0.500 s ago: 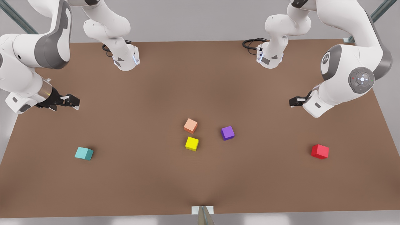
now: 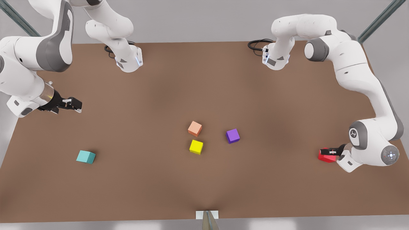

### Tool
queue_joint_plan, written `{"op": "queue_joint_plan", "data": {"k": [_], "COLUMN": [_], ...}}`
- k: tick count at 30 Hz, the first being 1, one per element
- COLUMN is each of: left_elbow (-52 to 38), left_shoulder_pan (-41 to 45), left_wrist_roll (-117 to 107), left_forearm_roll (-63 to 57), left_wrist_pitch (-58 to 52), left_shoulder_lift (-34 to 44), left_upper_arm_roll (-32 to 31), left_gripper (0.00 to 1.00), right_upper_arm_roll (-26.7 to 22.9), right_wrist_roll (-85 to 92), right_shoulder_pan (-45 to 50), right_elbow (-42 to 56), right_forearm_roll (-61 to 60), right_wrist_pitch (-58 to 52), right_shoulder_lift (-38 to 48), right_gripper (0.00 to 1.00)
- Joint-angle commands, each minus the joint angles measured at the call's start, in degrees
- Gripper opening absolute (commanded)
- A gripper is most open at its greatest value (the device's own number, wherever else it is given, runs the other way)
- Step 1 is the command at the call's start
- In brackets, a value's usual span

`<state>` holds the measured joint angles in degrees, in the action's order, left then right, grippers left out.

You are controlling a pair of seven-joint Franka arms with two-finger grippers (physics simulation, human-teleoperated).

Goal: Pick up red wooden cube and pass to hand red wooden cube and place in blue wooden cube

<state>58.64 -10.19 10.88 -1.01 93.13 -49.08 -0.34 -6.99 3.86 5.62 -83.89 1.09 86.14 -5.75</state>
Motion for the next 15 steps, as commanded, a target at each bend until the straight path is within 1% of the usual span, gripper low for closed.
{"op": "queue_joint_plan", "data": {"k": [1,2,4,7,9,12,15], "left_elbow": [0.07,0.51,3.58,5.52,7.19,7.89,9.04], "left_shoulder_pan": [-0.53,-0.53,-0.8,-0.71,-0.71,-0.71,-0.62], "left_wrist_roll": [50.19,54.41,55.03,57.14,58.55,57.76,49.41], "left_forearm_roll": [-0.92,-3.39,-3.74,-4.88,-6.73,-6.73,-6.29], "left_wrist_pitch": [7.68,9.17,14.27,16.81,20.51,21.04,21.04], "left_shoulder_lift": [-0.93,-1.11,-1.02,-1.02,-1.02,-1.46,-2.16], "left_upper_arm_roll": [0.43,0.43,0.43,1.3,1.66,1.66,1.66], "left_gripper": [1.0,1.0,1.0,1.0,1.0,1.0,1.0], "right_upper_arm_roll": [-0.04,-0.04,-0.04,-0.04,-0.04,-0.04,-0.04], "right_wrist_roll": [0.27,0.18,0.27,0.36,0.36,0.36,0.45], "right_shoulder_pan": [0.01,0.01,0.01,0.01,0.01,0.01,0.01], "right_elbow": [-0.05,-0.13,-0.22,-0.49,-0.66,-0.75,-1.1], "right_forearm_roll": [-0.03,-0.03,-0.03,-0.03,-0.03,-0.03,-0.03], "right_wrist_pitch": [-0.01,-0.01,-0.01,-0.01,-0.01,-0.01,-0.01], "right_shoulder_lift": [0.04,0.04,-0.05,-0.23,-0.23,-0.23,-0.23], "right_gripper": [1.0,1.0,1.0,1.0,1.0,1.0,1.0]}}
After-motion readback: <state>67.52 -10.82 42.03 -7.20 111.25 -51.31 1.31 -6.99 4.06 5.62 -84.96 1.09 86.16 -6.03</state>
